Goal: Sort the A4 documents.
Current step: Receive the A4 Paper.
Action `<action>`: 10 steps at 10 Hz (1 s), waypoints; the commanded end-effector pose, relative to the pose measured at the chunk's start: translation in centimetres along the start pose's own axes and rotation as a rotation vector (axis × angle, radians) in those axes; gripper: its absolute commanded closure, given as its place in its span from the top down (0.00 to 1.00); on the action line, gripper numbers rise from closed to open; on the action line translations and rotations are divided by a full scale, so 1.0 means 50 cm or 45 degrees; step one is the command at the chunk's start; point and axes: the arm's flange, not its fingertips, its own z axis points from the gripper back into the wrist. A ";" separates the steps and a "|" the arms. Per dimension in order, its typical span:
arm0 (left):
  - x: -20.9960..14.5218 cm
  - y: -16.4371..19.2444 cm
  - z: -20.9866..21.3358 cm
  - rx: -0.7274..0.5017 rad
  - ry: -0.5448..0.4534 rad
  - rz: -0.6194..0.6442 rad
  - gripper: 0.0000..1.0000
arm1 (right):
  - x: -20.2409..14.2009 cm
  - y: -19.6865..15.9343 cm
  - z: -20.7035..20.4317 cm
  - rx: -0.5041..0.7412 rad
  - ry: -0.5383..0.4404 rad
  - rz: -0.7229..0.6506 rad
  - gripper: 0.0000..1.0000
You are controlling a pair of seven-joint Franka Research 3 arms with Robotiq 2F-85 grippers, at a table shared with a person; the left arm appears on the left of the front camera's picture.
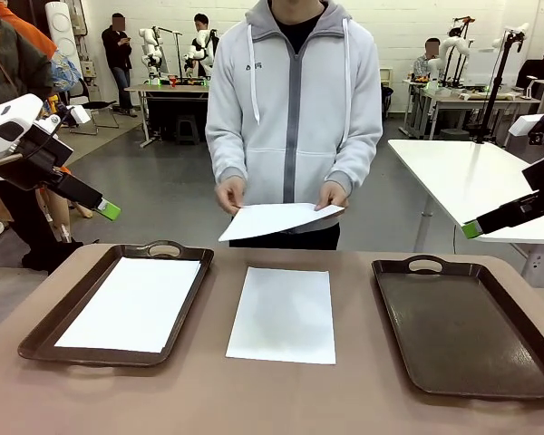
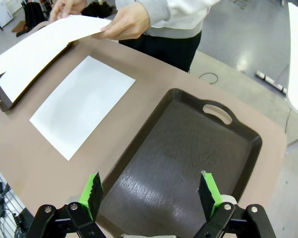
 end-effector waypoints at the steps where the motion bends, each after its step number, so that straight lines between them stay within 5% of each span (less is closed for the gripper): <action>1: -0.001 0.001 0.001 0.006 0.002 -0.014 1.00 | -0.001 0.000 -0.002 0.008 0.000 0.000 1.00; 10: -0.001 0.001 0.001 0.006 0.002 -0.014 1.00 | -0.001 0.000 -0.002 0.008 0.000 0.000 1.00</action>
